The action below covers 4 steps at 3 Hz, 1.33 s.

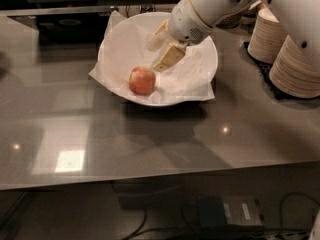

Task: Pick apple from white bowl

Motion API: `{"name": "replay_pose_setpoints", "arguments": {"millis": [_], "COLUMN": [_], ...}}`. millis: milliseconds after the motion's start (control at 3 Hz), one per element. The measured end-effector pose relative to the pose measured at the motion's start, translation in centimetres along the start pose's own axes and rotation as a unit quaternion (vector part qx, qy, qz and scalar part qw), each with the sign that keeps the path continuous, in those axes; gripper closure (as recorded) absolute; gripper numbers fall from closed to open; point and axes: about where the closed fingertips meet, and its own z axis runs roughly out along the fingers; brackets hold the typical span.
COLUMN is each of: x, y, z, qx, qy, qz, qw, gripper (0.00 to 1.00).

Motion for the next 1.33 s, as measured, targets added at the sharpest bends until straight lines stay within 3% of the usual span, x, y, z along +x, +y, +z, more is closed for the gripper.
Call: {"name": "replay_pose_setpoints", "arguments": {"millis": [333,1000,1333], "x": [0.00,0.00,0.00], "y": [0.00,0.00,0.00], "z": [0.01,0.03,0.06], "qx": [0.000,0.000,0.000], "qy": [0.000,0.000,0.000], "qz": [0.000,0.000,0.000], "qw": [1.0000,1.0000,1.0000], "gripper": [0.58,0.13,0.00]}}
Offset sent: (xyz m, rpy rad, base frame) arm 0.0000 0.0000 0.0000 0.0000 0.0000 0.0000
